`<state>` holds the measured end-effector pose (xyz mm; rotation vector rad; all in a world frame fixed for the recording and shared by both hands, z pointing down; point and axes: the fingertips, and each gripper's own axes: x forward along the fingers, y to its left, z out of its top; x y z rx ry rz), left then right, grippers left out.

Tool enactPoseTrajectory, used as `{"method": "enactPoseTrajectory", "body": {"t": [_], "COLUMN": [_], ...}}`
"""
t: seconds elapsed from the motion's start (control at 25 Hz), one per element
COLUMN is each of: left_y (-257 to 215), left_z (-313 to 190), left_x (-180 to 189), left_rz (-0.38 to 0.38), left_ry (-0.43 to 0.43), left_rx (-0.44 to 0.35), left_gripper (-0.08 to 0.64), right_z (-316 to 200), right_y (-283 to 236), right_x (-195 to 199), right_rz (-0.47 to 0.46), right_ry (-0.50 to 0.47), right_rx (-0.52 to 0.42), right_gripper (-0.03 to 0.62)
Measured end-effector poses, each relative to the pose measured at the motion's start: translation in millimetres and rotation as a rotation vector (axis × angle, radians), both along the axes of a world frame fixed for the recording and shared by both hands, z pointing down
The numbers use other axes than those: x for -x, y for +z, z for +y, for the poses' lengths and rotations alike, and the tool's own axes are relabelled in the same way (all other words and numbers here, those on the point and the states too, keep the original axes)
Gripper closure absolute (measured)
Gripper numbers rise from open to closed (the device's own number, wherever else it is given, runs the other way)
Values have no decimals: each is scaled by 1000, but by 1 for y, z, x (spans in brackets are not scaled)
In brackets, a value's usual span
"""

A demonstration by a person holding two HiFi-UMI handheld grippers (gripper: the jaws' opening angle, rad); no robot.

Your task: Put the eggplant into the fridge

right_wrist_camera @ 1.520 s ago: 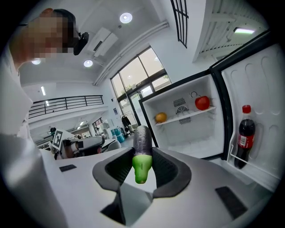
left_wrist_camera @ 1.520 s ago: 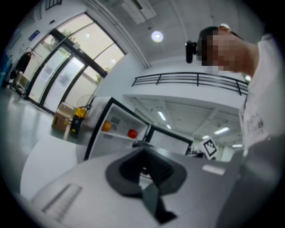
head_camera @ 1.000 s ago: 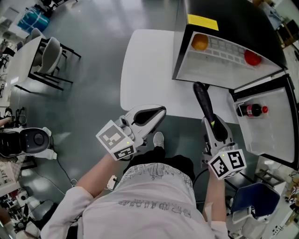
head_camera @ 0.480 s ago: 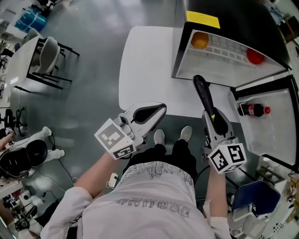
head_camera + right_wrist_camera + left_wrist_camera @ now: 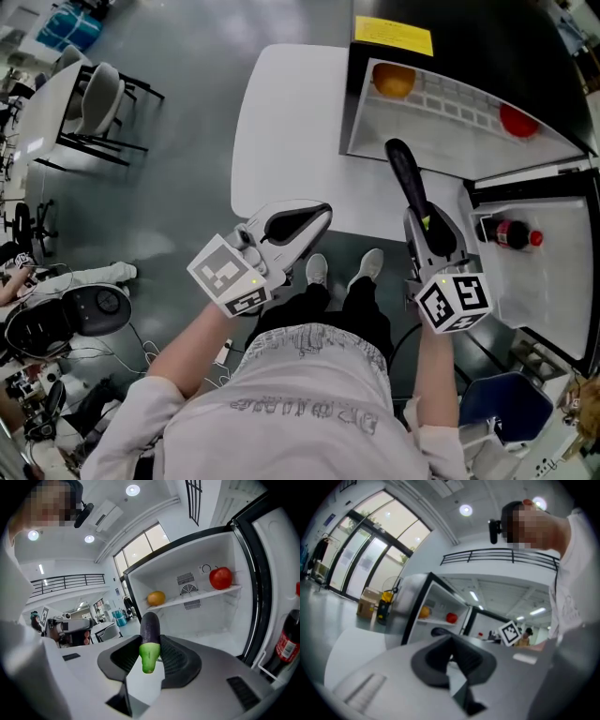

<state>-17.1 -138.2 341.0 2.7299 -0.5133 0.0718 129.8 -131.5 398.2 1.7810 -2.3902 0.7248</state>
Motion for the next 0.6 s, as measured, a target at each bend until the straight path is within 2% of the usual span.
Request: {"method": "enactPoseTrajectory", "body": {"t": [0.32,0.6], "left_y": [12,27], "left_z": [-11,-19], "left_x": [-30,-45], "left_rz": [-41,-80], "left_ry": [-26,-41], "left_rx": [-19,0], "left_gripper": [552,552], "right_z": [-27,-60], "right_y": [30,58], "right_x": [-20,-34], "right_rz": [2,53], "right_ry": [-39,-46], "right_rx": [26,53], "right_gripper": [457,457]}}
